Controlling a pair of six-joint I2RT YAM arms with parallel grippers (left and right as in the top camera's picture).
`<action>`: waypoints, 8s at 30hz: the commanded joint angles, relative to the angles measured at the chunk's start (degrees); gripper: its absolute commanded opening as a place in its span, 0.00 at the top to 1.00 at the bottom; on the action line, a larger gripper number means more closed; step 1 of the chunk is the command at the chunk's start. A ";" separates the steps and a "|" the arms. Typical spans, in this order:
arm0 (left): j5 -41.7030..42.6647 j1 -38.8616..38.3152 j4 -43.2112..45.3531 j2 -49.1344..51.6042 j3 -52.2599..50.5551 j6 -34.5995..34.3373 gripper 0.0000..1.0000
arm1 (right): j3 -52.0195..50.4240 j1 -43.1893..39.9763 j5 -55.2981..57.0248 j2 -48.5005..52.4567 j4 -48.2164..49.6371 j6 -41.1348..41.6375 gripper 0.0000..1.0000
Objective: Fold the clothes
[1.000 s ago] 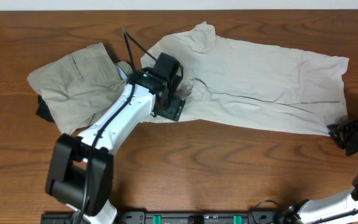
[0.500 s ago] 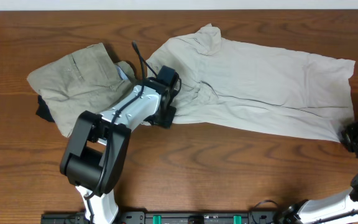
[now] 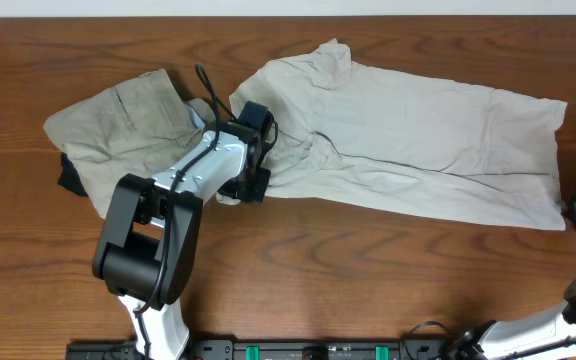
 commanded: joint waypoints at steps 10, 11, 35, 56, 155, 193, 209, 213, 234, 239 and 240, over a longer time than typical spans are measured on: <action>-0.94 0.63 -0.79 4.15 -2.64 -0.57 0.65 | -5.97 15.17 -0.83 -0.98 6.16 2.56 0.99; -0.94 0.63 -0.76 4.15 -2.64 -0.57 0.65 | -6.12 16.04 -0.85 -0.98 6.16 2.73 0.99; -0.94 0.63 -0.15 4.15 -2.64 -0.57 0.64 | -11.50 20.57 -3.76 -1.01 20.06 5.55 0.99; -0.94 0.63 -0.85 4.13 -1.81 -0.59 0.52 | -11.04 11.98 -4.59 -7.13 11.04 -1.75 0.91; 17.49 0.63 17.16 14.03 30.69 0.11 0.02 | -0.92 17.90 3.85 -20.13 -6.69 -2.49 0.51; 12.96 -0.90 8.09 10.34 34.38 4.57 0.94 | -1.64 17.92 8.11 -20.13 -12.76 -2.73 0.57; 12.28 -13.35 -15.76 9.94 34.21 1.27 0.71 | -1.64 17.92 8.09 -20.13 -12.72 -2.73 0.56; 2.99 -14.75 -16.70 9.94 34.23 -1.97 0.47 | -1.64 17.92 8.09 -20.13 -12.72 -2.73 0.55; 5.68 -12.44 -2.75 15.39 30.77 -0.50 0.29 | -1.64 17.92 8.07 -20.13 -12.33 -2.71 0.55; 5.68 -12.72 -2.05 16.65 30.77 -0.37 0.29 | -1.64 17.92 7.85 -20.13 -12.33 -2.73 0.55; 5.68 -12.72 -2.08 17.09 30.77 -0.37 0.29 | -1.64 17.94 7.78 -20.13 -12.33 -2.73 0.55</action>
